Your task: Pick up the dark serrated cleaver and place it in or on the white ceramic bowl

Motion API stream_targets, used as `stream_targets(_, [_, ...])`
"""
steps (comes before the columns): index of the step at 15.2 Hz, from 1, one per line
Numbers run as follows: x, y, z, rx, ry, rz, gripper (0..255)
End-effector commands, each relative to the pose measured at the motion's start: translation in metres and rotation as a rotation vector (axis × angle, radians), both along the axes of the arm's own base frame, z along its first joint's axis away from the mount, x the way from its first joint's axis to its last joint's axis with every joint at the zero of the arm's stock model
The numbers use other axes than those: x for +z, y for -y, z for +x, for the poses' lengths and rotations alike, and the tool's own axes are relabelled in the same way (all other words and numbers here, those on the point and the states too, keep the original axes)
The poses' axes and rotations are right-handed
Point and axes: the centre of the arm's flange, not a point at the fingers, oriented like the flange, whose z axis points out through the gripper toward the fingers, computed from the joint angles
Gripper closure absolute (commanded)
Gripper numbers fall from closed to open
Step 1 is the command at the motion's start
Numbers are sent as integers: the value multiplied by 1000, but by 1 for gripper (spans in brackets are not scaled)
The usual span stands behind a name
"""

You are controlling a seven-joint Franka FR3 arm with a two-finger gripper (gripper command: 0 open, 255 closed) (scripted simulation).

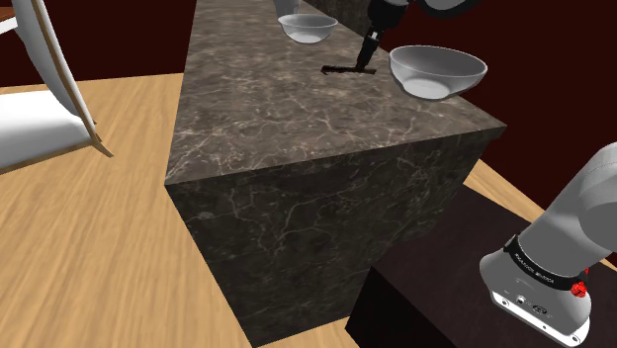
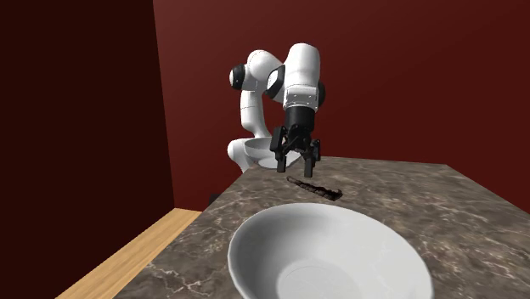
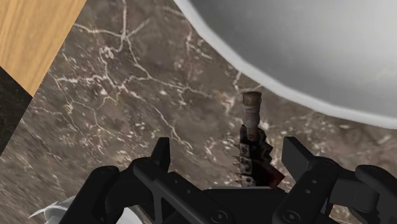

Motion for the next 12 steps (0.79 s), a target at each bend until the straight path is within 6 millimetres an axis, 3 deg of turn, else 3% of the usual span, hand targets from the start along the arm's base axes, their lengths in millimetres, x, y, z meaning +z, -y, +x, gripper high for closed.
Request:
stream_targets(1, [0,0,0,0,0,0,0])
stream_targets(3, [0,0,0,0,0,0,0])
stream_targets(4, [0,0,0,0,0,0,255])
stream_targets(12, [0,0,1,0,0,0,255])
